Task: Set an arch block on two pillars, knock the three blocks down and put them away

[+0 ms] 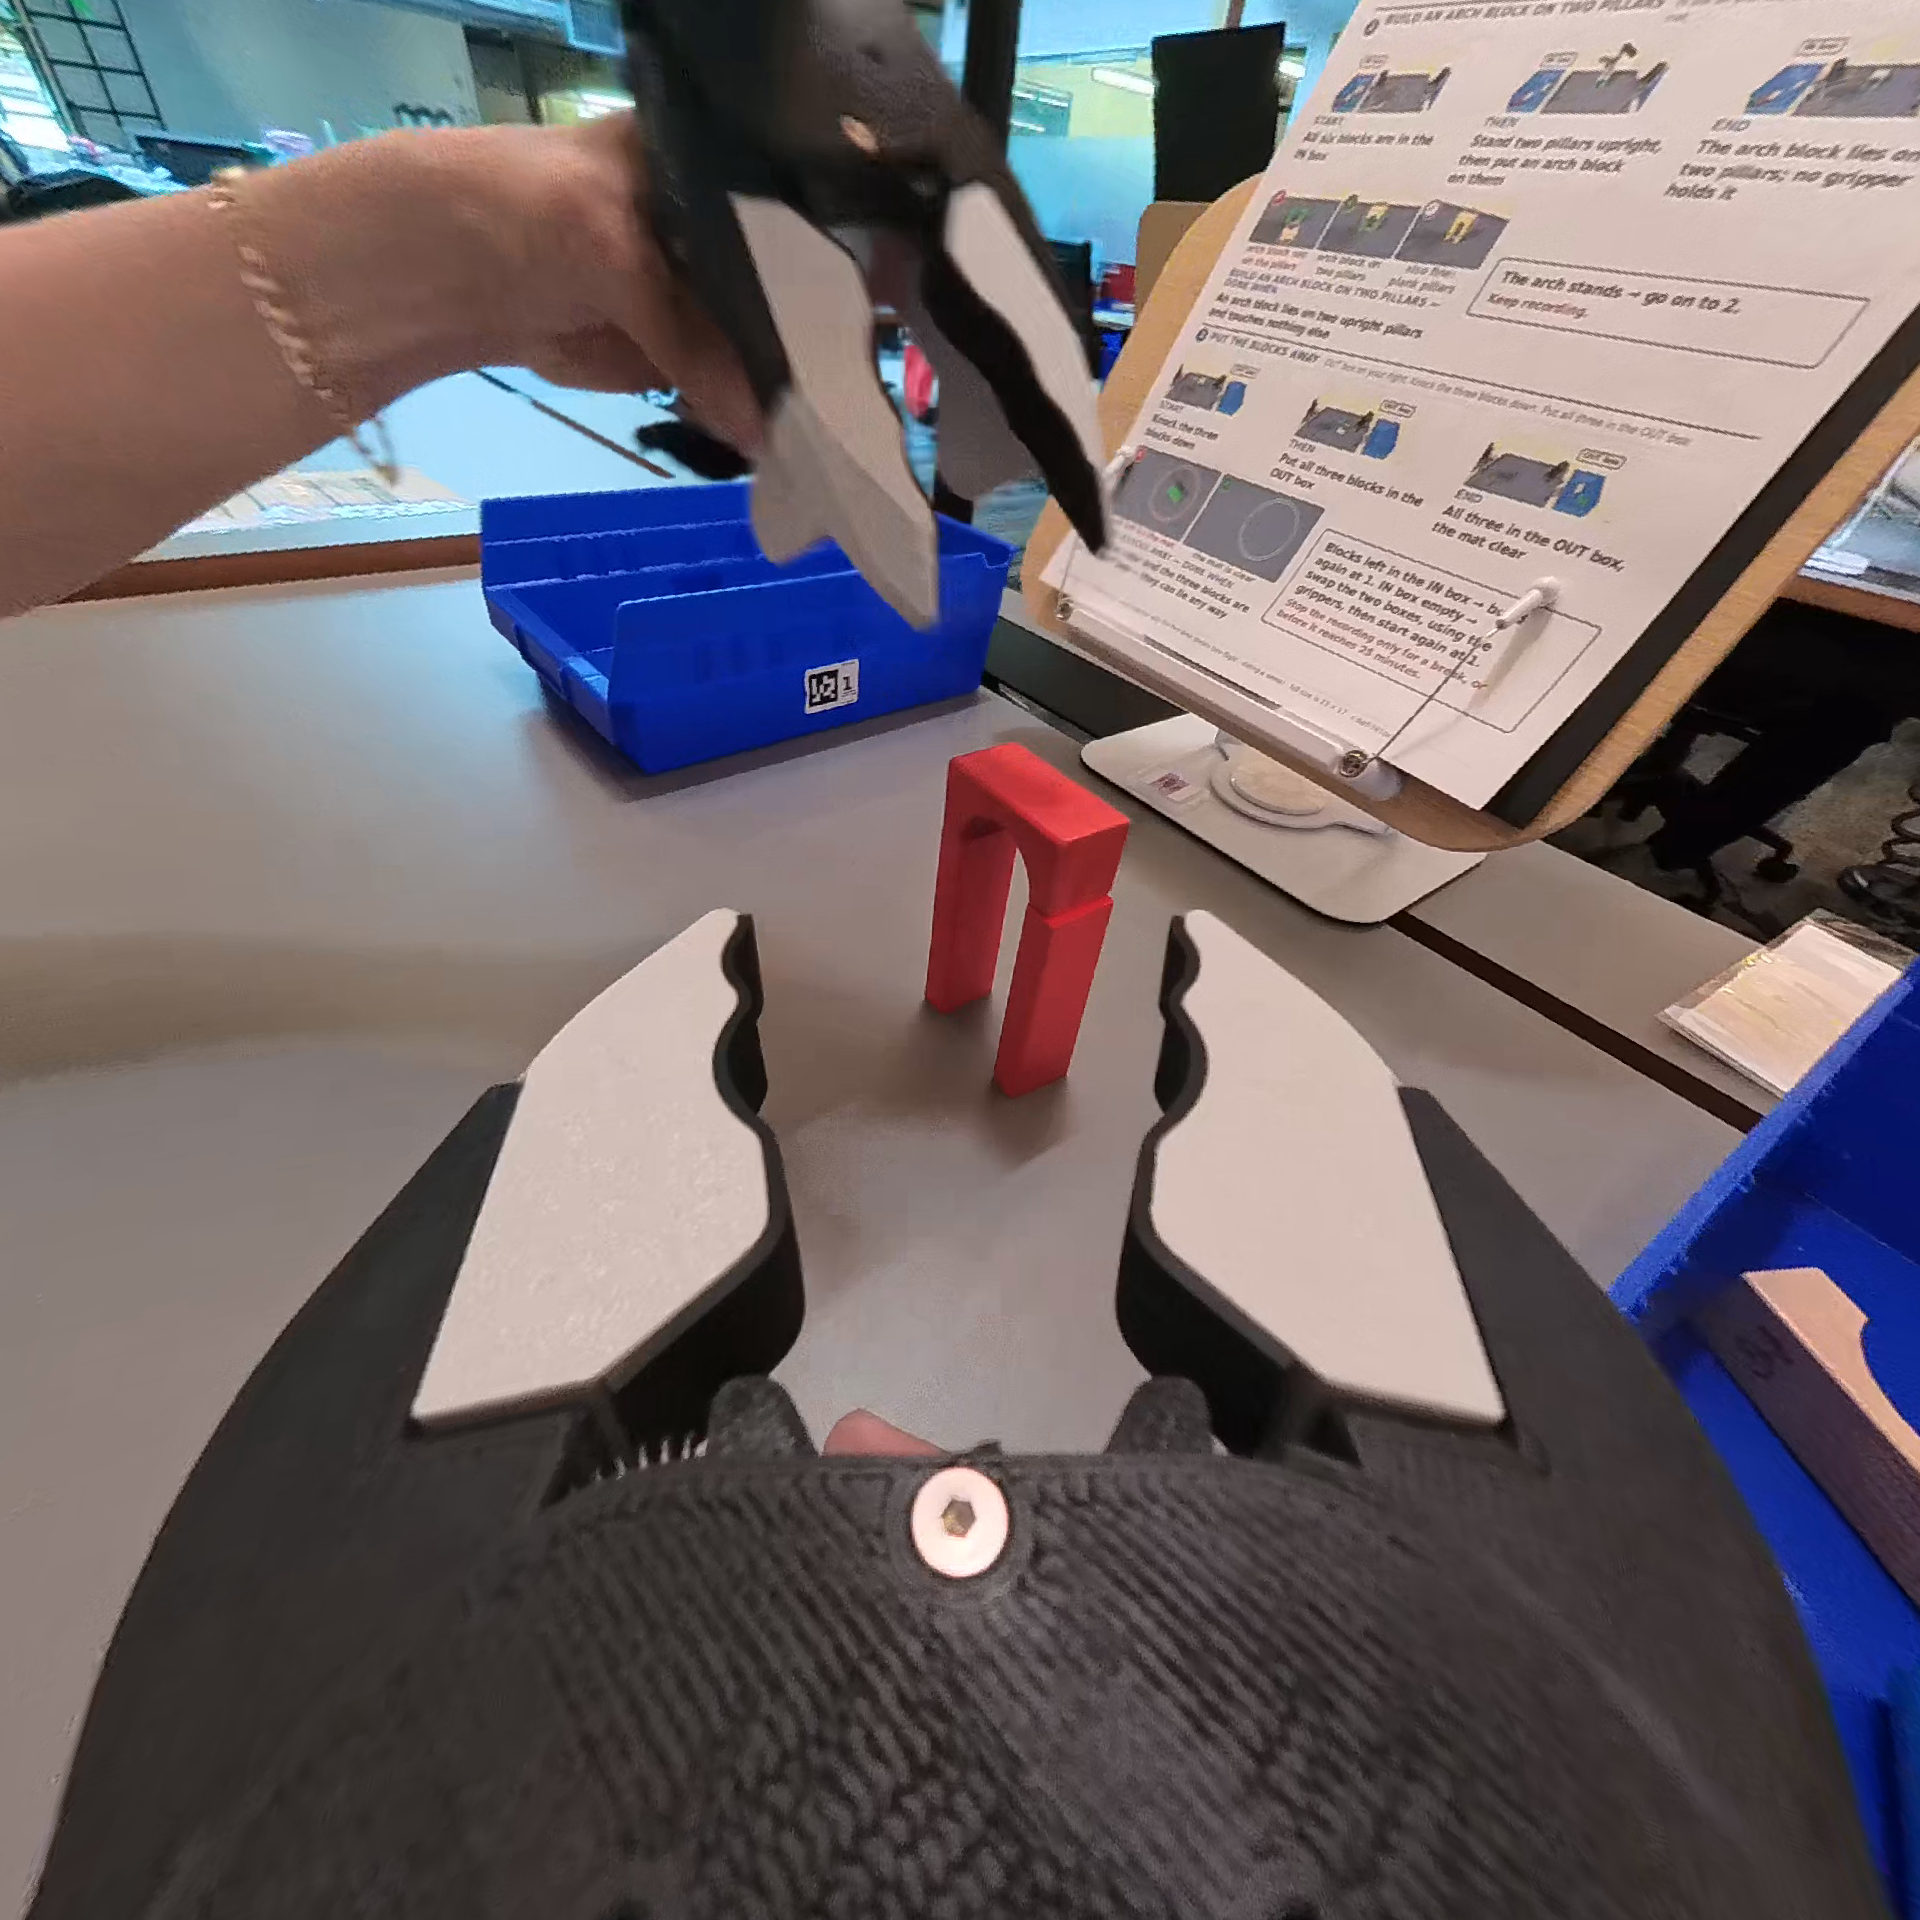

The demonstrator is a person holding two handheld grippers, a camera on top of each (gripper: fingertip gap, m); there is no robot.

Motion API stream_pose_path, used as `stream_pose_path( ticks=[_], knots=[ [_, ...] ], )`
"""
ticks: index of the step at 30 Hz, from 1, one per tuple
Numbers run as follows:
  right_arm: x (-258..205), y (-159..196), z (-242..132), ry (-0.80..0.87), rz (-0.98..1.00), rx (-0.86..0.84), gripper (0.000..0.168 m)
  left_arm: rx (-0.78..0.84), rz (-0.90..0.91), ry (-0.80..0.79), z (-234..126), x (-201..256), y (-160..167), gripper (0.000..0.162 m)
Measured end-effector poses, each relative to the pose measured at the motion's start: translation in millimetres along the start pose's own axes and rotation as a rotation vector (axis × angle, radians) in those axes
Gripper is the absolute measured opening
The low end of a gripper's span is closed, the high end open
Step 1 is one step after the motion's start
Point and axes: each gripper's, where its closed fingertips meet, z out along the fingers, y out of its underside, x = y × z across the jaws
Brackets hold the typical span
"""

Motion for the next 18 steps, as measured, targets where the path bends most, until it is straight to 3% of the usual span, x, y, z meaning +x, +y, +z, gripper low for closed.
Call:
stream_pose_path(
  ticks=[1, 5, 12, 18],
  knots=[
    [2.1, 0.8, 0.4, 0.013, 0.004, -0.002, 0.074, 0.092, -0.046, 0.007, -11.6, 4.4, -4.5, 0.066],
    [12.4, 9.9, 4.4, 0.085, 0.036, -0.044, 0.071, 0.375, -0.202, -0.066, -45.9, 19.7, 10.8, 0.076],
    [12.9, 20.1, 24.3, 0.137, 0.038, -0.101, 0.067, 0.66, -0.395, -0.176, -63.0, 66.4, 66.8, 0.085],
    [27.6, 25.6, 30.2, 0.297, 0.051, -0.161, 0.067, 0.638, -0.447, -0.285, -66.0, 94.0, 101.1, 0.089]
  ],
)
